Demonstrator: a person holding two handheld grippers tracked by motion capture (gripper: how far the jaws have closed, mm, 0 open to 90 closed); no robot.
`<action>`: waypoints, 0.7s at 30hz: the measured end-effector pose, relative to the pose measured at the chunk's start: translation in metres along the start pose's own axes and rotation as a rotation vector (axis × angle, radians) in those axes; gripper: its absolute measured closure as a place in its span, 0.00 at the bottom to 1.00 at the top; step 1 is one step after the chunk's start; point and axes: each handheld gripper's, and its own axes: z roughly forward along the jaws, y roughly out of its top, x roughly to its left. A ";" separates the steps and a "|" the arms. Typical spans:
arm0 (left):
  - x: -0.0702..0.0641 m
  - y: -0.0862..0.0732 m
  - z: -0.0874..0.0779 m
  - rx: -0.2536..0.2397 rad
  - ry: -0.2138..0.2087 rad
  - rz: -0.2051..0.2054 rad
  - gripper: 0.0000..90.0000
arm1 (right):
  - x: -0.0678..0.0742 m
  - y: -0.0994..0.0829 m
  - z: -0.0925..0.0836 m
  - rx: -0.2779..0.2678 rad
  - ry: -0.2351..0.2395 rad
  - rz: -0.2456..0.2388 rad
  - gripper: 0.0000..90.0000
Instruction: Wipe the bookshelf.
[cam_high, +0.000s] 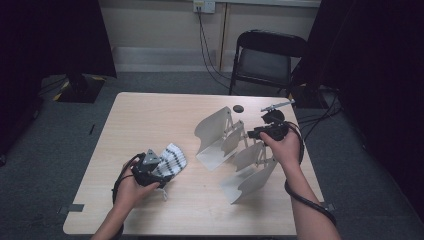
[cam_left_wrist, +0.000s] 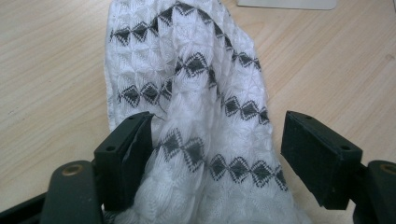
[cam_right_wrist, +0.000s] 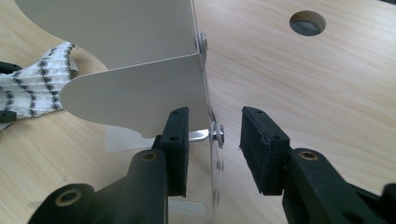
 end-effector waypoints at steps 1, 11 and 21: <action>0.000 0.000 0.000 0.000 0.000 0.000 0.28 | 0.000 0.000 0.001 0.004 0.002 0.000 0.71; 0.000 0.001 -0.001 0.000 0.003 -0.002 0.28 | 0.000 0.000 0.015 0.064 0.003 0.015 0.92; 0.000 0.002 -0.003 -0.009 0.000 -0.007 0.28 | 0.001 0.001 0.011 0.046 -0.016 0.019 0.94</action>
